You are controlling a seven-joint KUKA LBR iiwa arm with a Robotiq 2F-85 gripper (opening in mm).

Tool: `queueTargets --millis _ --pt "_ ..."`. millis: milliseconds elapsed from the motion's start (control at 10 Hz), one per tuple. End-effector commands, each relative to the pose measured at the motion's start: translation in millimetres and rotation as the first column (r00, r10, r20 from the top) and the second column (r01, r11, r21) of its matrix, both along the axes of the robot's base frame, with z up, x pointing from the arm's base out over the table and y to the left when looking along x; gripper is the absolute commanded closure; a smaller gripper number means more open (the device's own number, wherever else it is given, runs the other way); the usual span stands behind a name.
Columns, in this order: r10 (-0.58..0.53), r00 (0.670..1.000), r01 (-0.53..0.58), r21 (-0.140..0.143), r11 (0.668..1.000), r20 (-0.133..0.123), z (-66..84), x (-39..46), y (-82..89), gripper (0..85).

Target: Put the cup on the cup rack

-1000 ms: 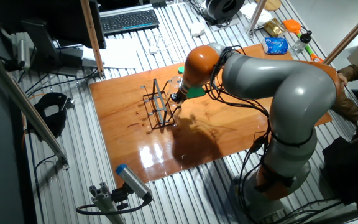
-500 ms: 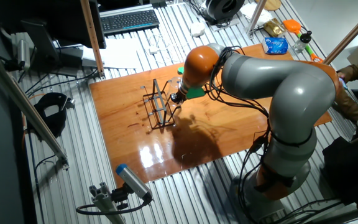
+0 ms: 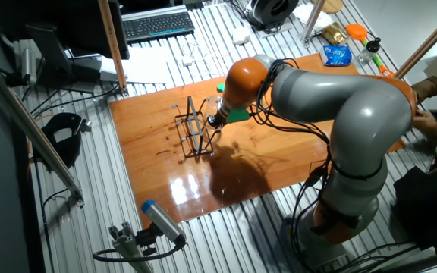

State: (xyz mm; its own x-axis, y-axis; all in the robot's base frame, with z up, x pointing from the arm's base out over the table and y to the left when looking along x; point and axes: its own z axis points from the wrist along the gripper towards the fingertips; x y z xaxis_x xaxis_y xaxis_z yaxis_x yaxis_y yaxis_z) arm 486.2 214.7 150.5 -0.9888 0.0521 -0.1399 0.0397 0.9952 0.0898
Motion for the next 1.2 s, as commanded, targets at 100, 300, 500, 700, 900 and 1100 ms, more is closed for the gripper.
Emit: queueTargets --millis 100,300,500,700,900,1100 --pt "-0.002 1.0 0.002 0.001 1.0 -0.003 0.5 0.1 0.1 85.0" --pt "-0.015 1.0 0.015 0.021 1.0 -0.026 1.2 0.4 0.1 85.0" --pt "-0.016 0.999 0.017 0.01 1.0 -0.045 7.8 0.9 0.6 85.0" --pt "-0.019 0.999 0.019 0.001 1.0 -0.039 9.4 0.1 1.1 85.0" --pt "-0.019 0.999 0.018 -0.013 1.0 -0.043 9.4 0.1 1.1 85.0" --pt "-0.008 0.993 0.004 -0.031 1.0 -0.12 9.4 0.1 1.1 85.0"
